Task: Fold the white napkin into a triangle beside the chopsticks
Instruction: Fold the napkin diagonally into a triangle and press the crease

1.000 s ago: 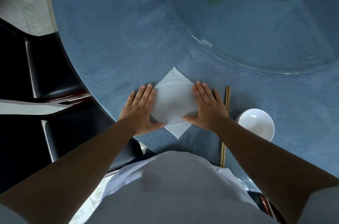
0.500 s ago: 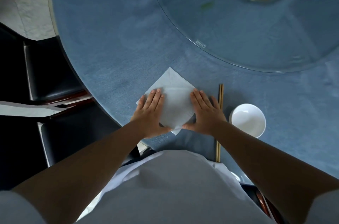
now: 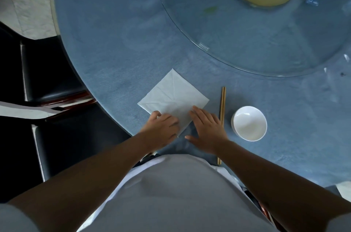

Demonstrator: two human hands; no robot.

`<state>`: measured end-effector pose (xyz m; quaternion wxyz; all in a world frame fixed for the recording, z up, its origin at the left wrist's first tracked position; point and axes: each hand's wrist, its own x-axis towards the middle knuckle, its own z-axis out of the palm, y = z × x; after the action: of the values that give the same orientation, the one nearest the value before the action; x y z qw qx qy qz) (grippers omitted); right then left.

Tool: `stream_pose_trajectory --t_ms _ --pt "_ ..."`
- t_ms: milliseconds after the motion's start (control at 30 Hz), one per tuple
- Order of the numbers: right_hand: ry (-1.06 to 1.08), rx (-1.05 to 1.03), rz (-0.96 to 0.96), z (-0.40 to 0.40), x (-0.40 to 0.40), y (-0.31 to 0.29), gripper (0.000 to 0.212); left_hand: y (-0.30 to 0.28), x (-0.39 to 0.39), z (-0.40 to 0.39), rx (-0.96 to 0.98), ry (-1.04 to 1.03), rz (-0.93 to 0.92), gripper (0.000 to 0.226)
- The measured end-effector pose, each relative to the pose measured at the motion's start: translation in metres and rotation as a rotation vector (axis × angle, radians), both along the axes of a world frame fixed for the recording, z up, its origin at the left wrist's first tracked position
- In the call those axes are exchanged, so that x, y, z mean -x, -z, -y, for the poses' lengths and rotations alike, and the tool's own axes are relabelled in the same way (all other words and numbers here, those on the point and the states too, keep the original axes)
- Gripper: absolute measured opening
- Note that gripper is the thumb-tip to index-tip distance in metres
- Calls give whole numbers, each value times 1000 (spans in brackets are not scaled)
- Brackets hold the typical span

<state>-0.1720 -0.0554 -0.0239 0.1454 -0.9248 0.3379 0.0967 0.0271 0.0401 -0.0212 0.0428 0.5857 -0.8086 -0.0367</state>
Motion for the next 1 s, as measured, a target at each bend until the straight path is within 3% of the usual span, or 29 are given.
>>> stream_pose_trajectory --t_ms 200,367,567,667,733,767,833,933,1000 --pt "25 21 49 1 -8 -1 69 -8 0 8 -66 -49 3 9" --pt "10 14 79 6 -21 0 67 -10 -1 10 -238 -219 -374 13" --pt "24 85 259 3 -28 3 22 -14 -1 6 -252 -370 -615 6" --pt "46 17 322 1 -29 1 10 -12 -5 -1 -282 -419 -621 36" --pt "68 -26 325 1 -28 -1 15 -10 -11 -6 -348 -385 -507 65" --pt "72 -41 312 1 -27 -3 18 -8 -12 -9 -353 -362 -447 70" --pt "66 -72 278 0 -25 -6 20 -6 -13 -12 -324 -365 -425 58" --pt "50 -99 256 -1 -19 -10 20 -9 -9 -12 -253 -446 -544 24" --pt "32 -104 239 -2 -16 -12 19 -11 -7 -13 -210 -473 -610 13"
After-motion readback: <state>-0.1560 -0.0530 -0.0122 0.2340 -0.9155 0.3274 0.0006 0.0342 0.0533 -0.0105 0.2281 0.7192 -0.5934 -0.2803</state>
